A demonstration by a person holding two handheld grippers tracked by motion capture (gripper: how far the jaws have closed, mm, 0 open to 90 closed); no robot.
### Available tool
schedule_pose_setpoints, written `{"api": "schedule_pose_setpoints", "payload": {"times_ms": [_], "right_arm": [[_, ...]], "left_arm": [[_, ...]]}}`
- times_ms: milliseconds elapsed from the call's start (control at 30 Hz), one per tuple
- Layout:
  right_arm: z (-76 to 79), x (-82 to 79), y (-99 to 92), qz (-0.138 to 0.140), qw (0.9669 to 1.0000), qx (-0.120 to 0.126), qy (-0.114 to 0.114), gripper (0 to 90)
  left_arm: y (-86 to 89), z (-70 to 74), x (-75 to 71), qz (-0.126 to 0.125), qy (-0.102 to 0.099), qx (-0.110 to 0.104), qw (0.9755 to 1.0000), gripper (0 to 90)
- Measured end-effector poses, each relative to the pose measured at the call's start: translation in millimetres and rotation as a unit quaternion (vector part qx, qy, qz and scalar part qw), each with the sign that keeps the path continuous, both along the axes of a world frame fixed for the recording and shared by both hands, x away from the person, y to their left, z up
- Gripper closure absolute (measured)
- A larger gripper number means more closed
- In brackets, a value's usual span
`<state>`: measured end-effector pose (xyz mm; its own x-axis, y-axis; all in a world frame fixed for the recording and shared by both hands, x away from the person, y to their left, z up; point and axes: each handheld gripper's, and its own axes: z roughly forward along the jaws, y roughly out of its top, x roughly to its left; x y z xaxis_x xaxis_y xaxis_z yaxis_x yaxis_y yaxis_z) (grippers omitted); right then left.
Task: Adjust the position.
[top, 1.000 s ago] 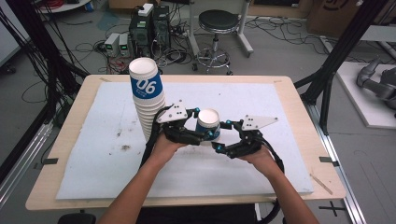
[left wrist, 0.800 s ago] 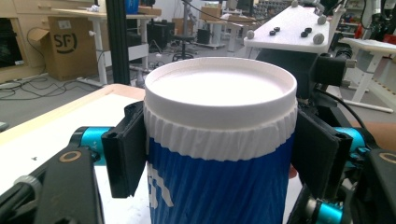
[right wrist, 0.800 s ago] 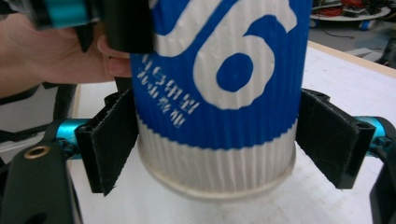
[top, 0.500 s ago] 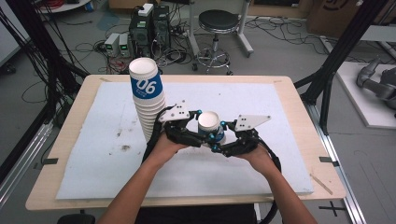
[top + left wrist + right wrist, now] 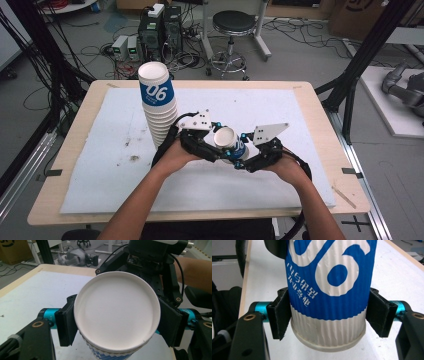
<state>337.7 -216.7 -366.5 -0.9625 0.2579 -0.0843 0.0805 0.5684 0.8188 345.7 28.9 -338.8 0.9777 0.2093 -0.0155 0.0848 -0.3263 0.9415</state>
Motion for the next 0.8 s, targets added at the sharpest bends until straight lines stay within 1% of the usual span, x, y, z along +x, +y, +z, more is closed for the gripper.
{"api": "schedule_pose_setpoints", "payload": {"times_ms": [33,67,100,133,167,200,233,267,300,333,367,400,433,467,500,533,567,600,633,667,700,733,800], "right_arm": [[-0.6,-0.2,-1.0,0.002,1.0,0.003,0.001,24.3],[-0.7,0.3,-3.5,-0.007,0.9996,0.029,-0.001,19.9],[-0.7,0.3,-3.5,-0.007,0.9996,0.029,-0.001,19.9],[-0.4,0.6,-9.1,-0.029,0.9959,0.084,0.018,18.3],[-0.4,0.6,-9.1,-0.029,0.9959,0.084,0.018,18.3],[0.1,1.3,-13.0,-0.037,0.9927,0.111,0.03,18.1],[-0.2,1.7,-14.7,-0.035,0.991,0.125,0.033,16.3],[-0.9,1.7,-15.3,-0.035,0.9902,0.131,0.03,13.7],[-2.7,1.7,-15.2,-0.025,0.9883,0.146,0.037,13.8],[-2.7,1.7,-15.2,-0.025,0.9883,0.146,0.037,13.8],[-3.8,1.4,-14.7,-0.022,0.9876,0.151,0.034,15.0],[-4.1,0.6,-14.3,-0.017,0.9877,0.151,0.035,17.0],[-3.0,0.1,-15.6,-0.008,0.9904,0.136,0.026,21.9],[-3.0,0.1,-15.6,-0.008,0.9904,0.136,0.026,21.9],[-2.4,0.0,-16.1,-0.005,0.9915,0.128,0.023,23.7],[-0.9,-0.5,-16.7,0.004,0.9944,0.105,0.015,25.7],[-0.9,-0.5,-16.7,0.004,0.9944,0.105,0.015,25.7],[0.4,-0.7,-16.8,0.007,0.9954,0.095,0.009,27.0],[3.9,-1.7,-17.6,0.01,0.9974,0.071,-0.003,27.2],[5.0,-1.8,-17.9,0.011,0.9981,0.061,-0.009,27.2],[6.1,-2.2,-18.4,0.013,0.9986,0.049,-0.013,27.4],[6.1,-2.2,-18.4,0.013,0.9986,0.049,-0.013,27.4],[7.0,-3.5,-19.5,0.02,0.9992,0.033,-0.014,27.6]], "left_arm": [[0.3,-0.1,0.1,0.0,0.001,-0.004,1.0,28.3],[1.8,-0.1,1.1,0.002,0.005,-0.014,0.9999,28.7],[3.6,-0.1,2.2,0.007,0.008,-0.027,0.9996,28.7],[5.6,-0.7,3.3,0.012,0.013,-0.04,0.999,29.1],[8.2,-2.0,4.4,0.018,0.02,-0.062,0.9977,29.1],[10.4,-3.3,5.3,0.017,0.03,-0.083,0.9959,29.3],[11.3,-3.9,5.6,0.014,0.032,-0.092,0.9951,29.5],[10.8,-4.4,4.8,0.01,0.038,-0.106,0.9936,29.6],[10.3,-4.5,4.4,0.005,0.038,-0.113,0.9929,29.7],[9.5,-4.7,3.6,0.004,0.039,-0.116,0.9924,29.7],[9.1,-4.7,3.3,0.002,0.041,-0.118,0.9921,29.6],[9.6,-4.8,3.6,-0.001,0.042,-0.116,0.9923,29.6],[9.7,-5.1,3.5,-0.002,0.042,-0.114,0.9926,29.4],[9.6,-5.4,3.3,-0.002,0.045,-0.11,0.9929,29.4],[8.7,-5.9,2.5,-0.003,0.046,-0.101,0.9939,28.9],[8.2,-5.8,1.7,-0.002,0.04,-0.09,0.9951,26.9],[6.9,-5.7,0.2,0.006,0.034,-0.077,0.9965,26.9],[6.1,-5.5,-0.6,0.012,0.03,-0.064,0.9974,22.7],[5.5,-5.4,-1.2,0.017,0.028,-0.052,0.9981,17.8],[5.7,-5.5,-1.2,0.015,0.028,-0.047,0.9984,17.8],[5.5,-5.7,-1.6,0.012,0.031,-0.047,0.9984,18.2],[5.7,-5.6,-1.6,0.01,0.03,-0.043,0.9986,18.2],[5.7,-6.0,-1.4,0.004,0.034,-0.041,0.9986,18.6]]}}
